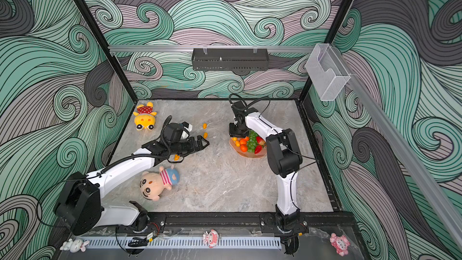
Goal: Arrange fruit in a fruit bowl
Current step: Place the fruit in the fruit bowl.
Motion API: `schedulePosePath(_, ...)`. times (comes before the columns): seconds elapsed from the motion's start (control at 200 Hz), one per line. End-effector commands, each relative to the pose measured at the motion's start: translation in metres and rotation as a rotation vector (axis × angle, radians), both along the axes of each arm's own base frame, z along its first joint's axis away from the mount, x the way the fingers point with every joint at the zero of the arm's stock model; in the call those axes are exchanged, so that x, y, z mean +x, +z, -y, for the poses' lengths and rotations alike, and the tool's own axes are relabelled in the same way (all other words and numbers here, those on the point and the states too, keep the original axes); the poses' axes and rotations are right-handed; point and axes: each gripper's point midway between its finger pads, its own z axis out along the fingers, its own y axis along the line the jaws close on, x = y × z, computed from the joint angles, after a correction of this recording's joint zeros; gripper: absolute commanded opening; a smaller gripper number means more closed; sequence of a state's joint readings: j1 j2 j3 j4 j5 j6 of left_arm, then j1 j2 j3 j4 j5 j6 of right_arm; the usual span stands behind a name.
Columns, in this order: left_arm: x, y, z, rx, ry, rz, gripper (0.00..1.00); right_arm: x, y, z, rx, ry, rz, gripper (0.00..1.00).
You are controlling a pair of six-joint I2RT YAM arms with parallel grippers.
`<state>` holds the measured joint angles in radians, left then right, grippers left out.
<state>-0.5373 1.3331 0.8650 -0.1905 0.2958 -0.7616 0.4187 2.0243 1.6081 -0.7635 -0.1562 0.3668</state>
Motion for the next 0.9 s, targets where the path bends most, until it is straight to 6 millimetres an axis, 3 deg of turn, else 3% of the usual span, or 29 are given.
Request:
schedulePosePath(0.0, -0.008, 0.003, -0.010, 0.051, 0.003, 0.019, 0.98, -0.002, 0.022, 0.005, 0.002, -0.001, 0.040, 0.39)
schedulePosePath(0.265, -0.015, 0.015, -0.030, 0.113, 0.039, 0.061, 0.99, -0.015, 0.071, -0.007, 0.154, 0.023, 0.206, 0.40)
schedulePosePath(0.34, -0.016, 0.015, -0.036, 0.138, 0.055, 0.064, 0.99, -0.020, 0.077, -0.001, 0.161, -0.046, 0.221, 0.40)
schedulePosePath(0.63, -0.027, 0.019, -0.075, 0.241, 0.160, 0.107, 0.99, -0.049, 0.094, -0.005, 0.107, 0.038, 0.374, 0.39)
schedulePosePath(0.896, -0.045, 0.024, -0.117, 0.287, 0.257, 0.124, 0.99, -0.088, 0.102, -0.059, 0.133, 0.154, 0.407, 0.49)
